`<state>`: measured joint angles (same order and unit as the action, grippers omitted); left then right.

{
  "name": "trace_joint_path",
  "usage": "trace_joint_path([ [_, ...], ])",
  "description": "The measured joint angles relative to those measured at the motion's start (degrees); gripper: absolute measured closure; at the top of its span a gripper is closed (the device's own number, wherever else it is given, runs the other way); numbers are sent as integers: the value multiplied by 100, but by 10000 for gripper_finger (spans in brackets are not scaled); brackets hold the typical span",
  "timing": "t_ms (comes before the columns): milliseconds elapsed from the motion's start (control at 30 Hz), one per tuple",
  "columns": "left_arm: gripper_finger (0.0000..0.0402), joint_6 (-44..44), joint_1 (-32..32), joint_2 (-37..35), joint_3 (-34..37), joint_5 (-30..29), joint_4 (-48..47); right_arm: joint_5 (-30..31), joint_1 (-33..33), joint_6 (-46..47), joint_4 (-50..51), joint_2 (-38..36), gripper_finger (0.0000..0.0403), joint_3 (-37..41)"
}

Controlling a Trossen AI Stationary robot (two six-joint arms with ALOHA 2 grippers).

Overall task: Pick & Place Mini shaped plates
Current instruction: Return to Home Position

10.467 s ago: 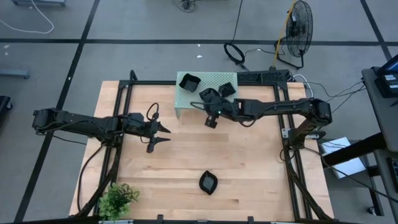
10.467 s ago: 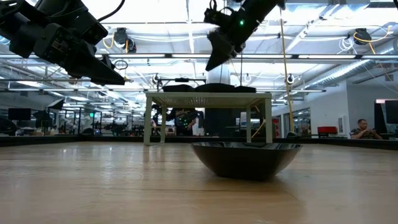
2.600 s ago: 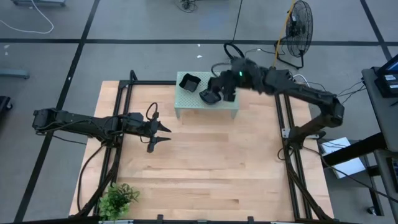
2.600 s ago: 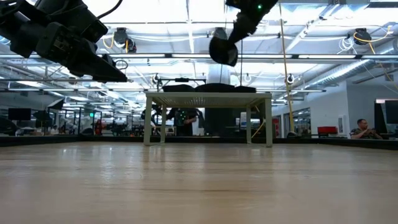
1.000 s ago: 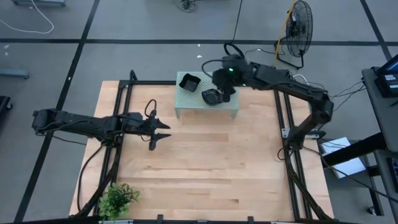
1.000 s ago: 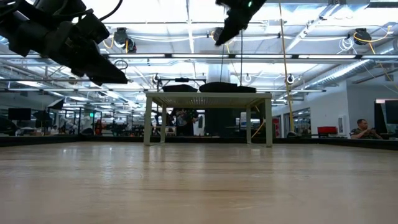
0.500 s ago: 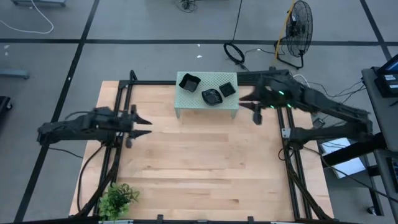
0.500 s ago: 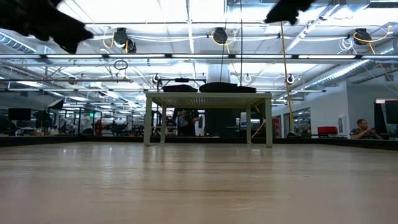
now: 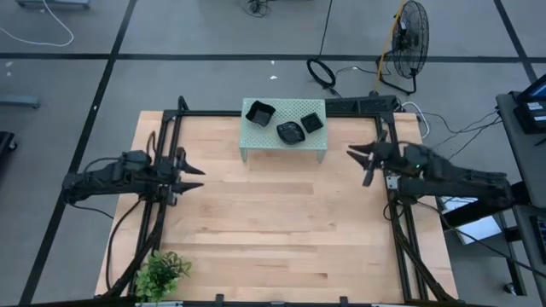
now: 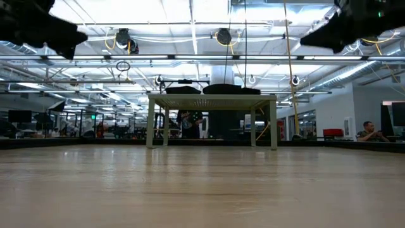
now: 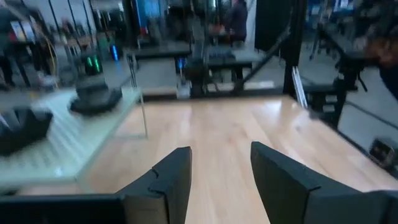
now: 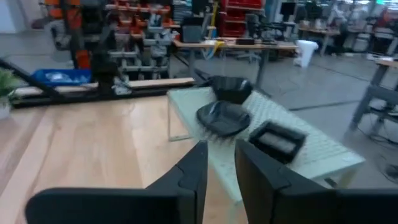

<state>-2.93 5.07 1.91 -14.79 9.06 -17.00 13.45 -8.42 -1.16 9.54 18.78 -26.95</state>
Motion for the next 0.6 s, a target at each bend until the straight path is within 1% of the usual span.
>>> trace_joint_path([
  [67, 231, -103, -1, -26, 101, -1, 162, 2, 93, -127, -503, -151, 345, 495],
  [167, 231, -163, -1, -20, 274, 1, 89, 4, 199, -482, -1585, -248, 363, 1176],
  [233, 231, -54, -1, -23, 395, 3, 346, 0, 253, -692, -2241, -251, 377, 1584],
  [367, 231, 250, -1, -22, 706, 2, 957, 2, 322, -976, -3160, -256, 399, 2220],
  [467, 231, 286, -1, -23, 905, 4, 1271, 3, 337, -1003, -3495, -258, 399, 2582],
  [600, 231, 282, -1, -15, 1181, 0, 1267, -16, 370, -962, -2918, -240, 398, 2584],
])
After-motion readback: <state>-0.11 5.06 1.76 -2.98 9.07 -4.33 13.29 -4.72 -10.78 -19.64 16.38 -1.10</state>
